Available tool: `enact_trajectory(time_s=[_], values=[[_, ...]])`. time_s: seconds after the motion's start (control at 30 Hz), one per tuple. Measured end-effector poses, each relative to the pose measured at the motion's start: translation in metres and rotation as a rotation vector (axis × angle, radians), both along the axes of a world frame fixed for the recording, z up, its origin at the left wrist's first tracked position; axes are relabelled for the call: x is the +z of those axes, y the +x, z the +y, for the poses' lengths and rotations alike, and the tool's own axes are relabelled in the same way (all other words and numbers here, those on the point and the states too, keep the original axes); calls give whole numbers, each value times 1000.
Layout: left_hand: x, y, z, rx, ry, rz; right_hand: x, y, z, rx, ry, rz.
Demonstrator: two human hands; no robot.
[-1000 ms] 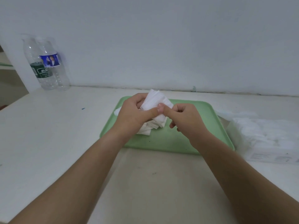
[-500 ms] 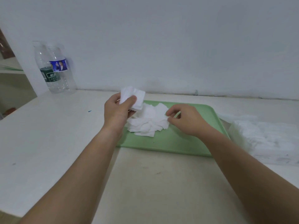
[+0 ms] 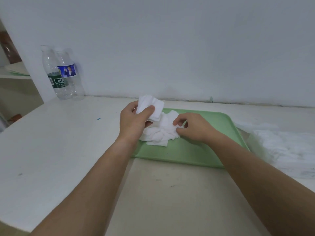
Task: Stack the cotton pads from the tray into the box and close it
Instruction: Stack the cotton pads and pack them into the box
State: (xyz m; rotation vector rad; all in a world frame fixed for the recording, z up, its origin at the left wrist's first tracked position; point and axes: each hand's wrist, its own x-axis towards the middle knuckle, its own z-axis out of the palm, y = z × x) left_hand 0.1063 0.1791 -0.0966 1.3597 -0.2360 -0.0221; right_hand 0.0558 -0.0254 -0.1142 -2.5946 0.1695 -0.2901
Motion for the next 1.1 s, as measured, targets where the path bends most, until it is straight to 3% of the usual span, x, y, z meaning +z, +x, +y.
enact_trajectory(time_s=[0.17, 0.47, 0.57, 0.7, 0.93, 1.1], values=[[0, 0, 0, 2, 3, -1, 0, 0, 4, -61, 77, -144], [-1, -1, 0, -7, 36, 0, 8, -22, 1, -194, 785, -271], [-2, -1, -2, -6, 73, -1, 16, -32, 2, -157, 1090, -245], [0, -6, -5, -15, 155, -48, 24, -43, 6, -36, 1308, -194], [-1, -20, -14, -93, 216, -122, 31, -47, 25, 121, 1444, -177], [-2, -26, -22, -157, 174, -107, 24, -43, 36, 26, 1380, -217]])
